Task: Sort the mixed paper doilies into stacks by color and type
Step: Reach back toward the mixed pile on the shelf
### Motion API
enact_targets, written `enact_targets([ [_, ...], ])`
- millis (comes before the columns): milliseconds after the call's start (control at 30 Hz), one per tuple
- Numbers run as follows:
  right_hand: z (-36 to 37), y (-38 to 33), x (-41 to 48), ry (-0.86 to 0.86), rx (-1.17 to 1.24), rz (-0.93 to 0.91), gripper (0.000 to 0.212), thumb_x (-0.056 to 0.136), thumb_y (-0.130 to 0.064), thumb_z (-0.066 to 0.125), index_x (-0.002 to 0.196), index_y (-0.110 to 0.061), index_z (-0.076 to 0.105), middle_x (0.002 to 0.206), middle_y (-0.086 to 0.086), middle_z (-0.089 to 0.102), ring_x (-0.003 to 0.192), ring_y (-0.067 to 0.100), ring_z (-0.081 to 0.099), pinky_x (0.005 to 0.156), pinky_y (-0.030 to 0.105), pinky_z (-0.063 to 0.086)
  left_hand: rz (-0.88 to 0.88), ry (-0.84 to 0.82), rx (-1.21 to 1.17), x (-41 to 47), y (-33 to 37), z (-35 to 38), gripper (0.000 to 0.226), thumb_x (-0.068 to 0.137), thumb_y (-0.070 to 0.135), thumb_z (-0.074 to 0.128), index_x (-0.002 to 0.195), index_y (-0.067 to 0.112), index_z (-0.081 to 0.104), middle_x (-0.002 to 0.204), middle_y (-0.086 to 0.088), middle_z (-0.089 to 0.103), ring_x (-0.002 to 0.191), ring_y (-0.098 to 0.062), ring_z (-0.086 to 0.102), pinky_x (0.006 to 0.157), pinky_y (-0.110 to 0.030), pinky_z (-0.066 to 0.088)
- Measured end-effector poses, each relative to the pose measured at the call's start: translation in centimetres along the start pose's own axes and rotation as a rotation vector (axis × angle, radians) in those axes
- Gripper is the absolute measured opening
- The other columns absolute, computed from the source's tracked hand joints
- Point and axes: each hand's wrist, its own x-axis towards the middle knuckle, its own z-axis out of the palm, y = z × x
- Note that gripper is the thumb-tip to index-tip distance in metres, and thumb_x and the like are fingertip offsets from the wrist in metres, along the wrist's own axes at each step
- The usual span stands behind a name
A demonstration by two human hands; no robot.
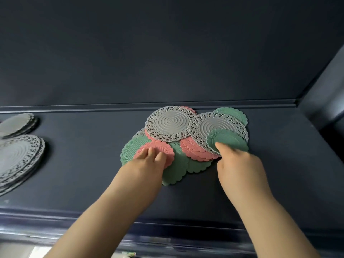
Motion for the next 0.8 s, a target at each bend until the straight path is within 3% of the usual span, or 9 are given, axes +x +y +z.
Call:
enact_targets([
  [67, -0.3, -0.1, -0.2, 0.052, 0.065, -0.013, 0.025, 0.076, 0.004, 0.059, 0.094, -0.010, 0.068, 0.072, 0.007, 0.068, 0.060, 0.031, 0.063, 0.050, 0.032, 0.046, -0.006, 0.036, -0.054, -0.6, -0.2, -0.5, 0.056, 0.072, 0.004, 0.060, 0.121, 0.029, 0.050, 0.110, 0.011, 0.056, 0.097, -0.013, 0.059, 0.057, -0.030, 0.053],
  [133, -0.3, -0.7, -0.7, 0.176, 0.190, -0.062, 0.021, 0.070, 0.005, 0.069, 0.087, -0.008, 0.071, 0.059, 0.008, 0.066, 0.049, 0.031, 0.060, 0.042, 0.034, 0.049, 0.002, 0.109, -0.169, -1.6, -0.7, -1.2, 0.065, 0.051, -0.004, 0.074, 0.106, 0.029, 0.067, 0.099, 0.014, 0.069, 0.082, -0.012, 0.068, 0.043, -0.026, 0.053],
  [200, -0.3, -2.7, -1.6, 0.306, 0.354, -0.122, 0.019, 0.072, 0.001, 0.071, 0.089, -0.008, 0.071, 0.065, 0.007, 0.069, 0.053, 0.029, 0.063, 0.046, 0.035, 0.052, 0.026, 0.234, -0.228, -2.2, -1.6, -1.3, 0.067, 0.050, -0.010, 0.070, 0.105, 0.030, 0.069, 0.104, 0.018, 0.069, 0.088, -0.010, 0.068, 0.054, -0.026, 0.056],
  [300, 0.1, -6.7, -2.6, 0.320, 0.539, -0.192, 0.014, 0.082, -0.003, 0.062, 0.095, -0.007, 0.065, 0.088, 0.007, 0.070, 0.076, 0.027, 0.066, 0.061, 0.036, 0.054, 0.081, 0.437, -0.287, -3.2, -3.6, -1.2, 0.051, 0.070, -0.009, 0.049, 0.105, 0.022, 0.070, 0.109, 0.010, 0.068, 0.105, -0.018, 0.061, 0.084, -0.041, 0.052],
  [400, 0.5, -10.6, -3.3, 0.285, 0.593, -0.227, 0.014, 0.083, 0.000, 0.059, 0.097, -0.004, 0.061, 0.083, 0.009, 0.068, 0.072, 0.025, 0.064, 0.061, 0.037, 0.049, 0.095, 0.568, -0.352, -5.1, -6.6, -1.5, 0.054, 0.074, -0.011, 0.041, 0.110, 0.022, 0.065, 0.110, 0.013, 0.063, 0.108, -0.010, 0.050, 0.102, -0.018, 0.033],
  [467, 0.8, -13.3, -3.5, 0.295, 0.584, -0.236, 0.017, 0.081, 0.005, 0.060, 0.096, -0.004, 0.061, 0.066, 0.009, 0.062, 0.056, 0.025, 0.057, 0.052, 0.037, 0.043, 0.105, 0.616, -0.371, -7.1, -8.9, -2.0, 0.047, 0.078, -0.005, 0.041, 0.111, 0.025, 0.057, 0.110, 0.024, 0.052, 0.110, 0.000, 0.044, 0.104, -0.010, 0.026],
  [567, 1.2, -18.6, -3.9, 0.367, 0.558, -0.258, 0.024, 0.078, 0.009, 0.061, 0.099, -0.003, 0.065, 0.056, 0.008, 0.059, 0.045, 0.021, 0.050, 0.050, 0.027, 0.037, 0.072, 0.635, -0.390, -10.8, -13.5, -1.8, 0.044, 0.079, -0.007, 0.053, 0.110, 0.025, 0.059, 0.113, 0.020, 0.055, 0.108, -0.007, 0.052, 0.103, -0.020, 0.034],
  [667, 2.1, -25.3, -5.0, 0.441, 0.549, -0.303, 0.032, 0.076, 0.004, 0.058, 0.107, 0.001, 0.065, 0.064, 0.011, 0.066, 0.051, 0.019, 0.060, 0.058, 0.023, 0.040, -0.021, 0.610, -0.365, -15.4, -18.8, -1.2, 0.022, 0.086, 0.008, 0.057, 0.104, 0.010, 0.069, 0.109, 0.002, 0.066, 0.105, -0.020, 0.058, 0.098, -0.032, 0.042],
  [800, 4.2, -33.7, -6.9, 0.500, 0.540, -0.443, 0.044, 0.068, 0.016, 0.064, 0.110, 0.005, 0.062, 0.079, 0.016, 0.070, 0.069, 0.016, 0.061, 0.067, 0.019, 0.046, -0.143, 0.587, -0.315, -21.9, -25.4, -0.7, 0.035, 0.090, 0.025, 0.045, 0.099, 0.004, 0.072, 0.103, -0.004, 0.070, 0.102, -0.026, 0.062, 0.096, -0.034, 0.042],
])
